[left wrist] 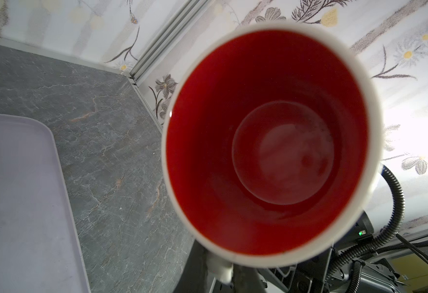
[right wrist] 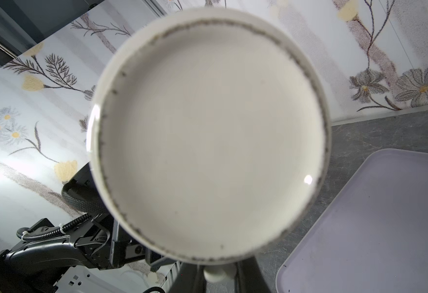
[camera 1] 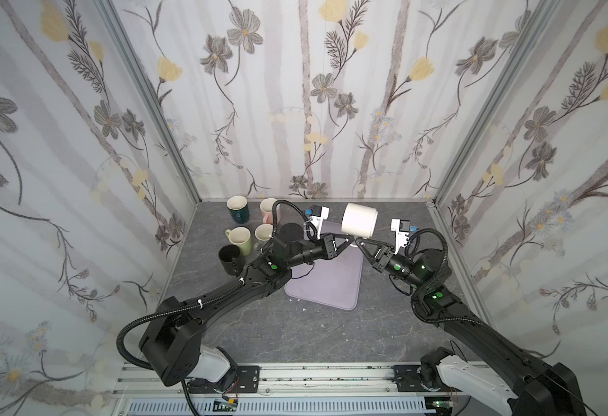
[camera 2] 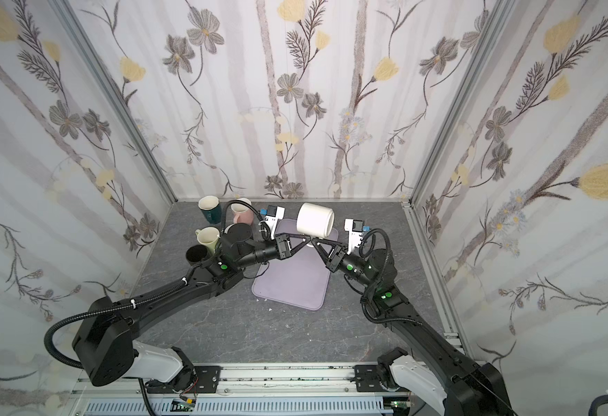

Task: Turn the mug right side up
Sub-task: Place the mug at the middle-left of the table.

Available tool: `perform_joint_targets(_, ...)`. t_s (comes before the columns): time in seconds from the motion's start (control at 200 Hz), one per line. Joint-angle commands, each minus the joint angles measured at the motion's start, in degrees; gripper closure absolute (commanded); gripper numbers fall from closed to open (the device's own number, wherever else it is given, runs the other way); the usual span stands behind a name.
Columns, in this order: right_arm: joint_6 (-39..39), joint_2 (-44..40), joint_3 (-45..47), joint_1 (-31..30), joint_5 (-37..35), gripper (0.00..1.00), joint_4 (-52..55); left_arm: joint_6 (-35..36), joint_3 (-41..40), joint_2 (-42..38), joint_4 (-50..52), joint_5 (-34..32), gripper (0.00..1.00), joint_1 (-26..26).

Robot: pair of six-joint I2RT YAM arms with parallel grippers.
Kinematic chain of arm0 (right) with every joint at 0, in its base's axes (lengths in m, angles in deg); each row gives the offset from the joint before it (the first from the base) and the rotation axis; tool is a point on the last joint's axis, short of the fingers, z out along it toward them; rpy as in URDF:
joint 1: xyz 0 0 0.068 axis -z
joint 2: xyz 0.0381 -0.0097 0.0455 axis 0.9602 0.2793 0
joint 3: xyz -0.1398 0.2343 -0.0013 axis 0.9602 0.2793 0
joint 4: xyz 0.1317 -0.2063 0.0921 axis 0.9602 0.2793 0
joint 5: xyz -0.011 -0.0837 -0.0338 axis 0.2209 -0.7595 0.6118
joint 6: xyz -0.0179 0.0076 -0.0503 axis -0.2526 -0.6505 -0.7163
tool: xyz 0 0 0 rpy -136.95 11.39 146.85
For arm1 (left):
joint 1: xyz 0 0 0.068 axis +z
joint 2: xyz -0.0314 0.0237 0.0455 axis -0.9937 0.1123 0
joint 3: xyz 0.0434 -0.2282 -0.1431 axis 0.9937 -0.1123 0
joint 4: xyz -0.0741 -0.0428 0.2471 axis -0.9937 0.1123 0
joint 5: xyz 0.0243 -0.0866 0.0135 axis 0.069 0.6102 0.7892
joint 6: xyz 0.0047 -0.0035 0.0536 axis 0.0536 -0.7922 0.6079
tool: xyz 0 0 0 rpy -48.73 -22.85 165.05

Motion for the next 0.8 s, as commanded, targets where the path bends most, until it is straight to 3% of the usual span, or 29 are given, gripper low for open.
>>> perform_joint_targets(0.0,-0.7,0.8,0.0,0.0,-1.1,1.0,4.5,0.6,1.7,-1.4,-5.0,1.5,1.0,-0.4)
perform_joint_targets(0.165,-0.8,1.2,0.1,0.0,-0.6,1.0,4.4,0.7,2.5,-2.8,0.1,-2.6,1.0,-0.7)
perform_joint_targets(0.425,-0.5,1.9,0.2,0.1,-0.5,0.91,4.1,3.6,3.1,-5.5,6.0,-6.2,1.0,-0.7)
perform_joint_targets(0.57,-0.1,2.6,0.3,0.0,0.6,0.77,2.7,4.8,3.9,-5.0,11.0,-9.6,1.0,-0.8)
perform_joint_targets(0.67,0.2,3.0,0.3,0.1,0.7,0.74,2.5,6.0,5.6,-3.6,16.4,-11.5,1.0,-0.9)
perform_joint_targets(0.714,0.2,3.2,0.4,0.0,0.6,0.68,2.6,6.2,6.1,-3.1,18.1,-12.5,1.0,-0.9)
perform_joint_targets(0.794,0.1,3.1,0.4,0.1,-0.1,0.44,3.4,6.6,6.3,-2.6,20.1,-14.6,1.0,-0.9)
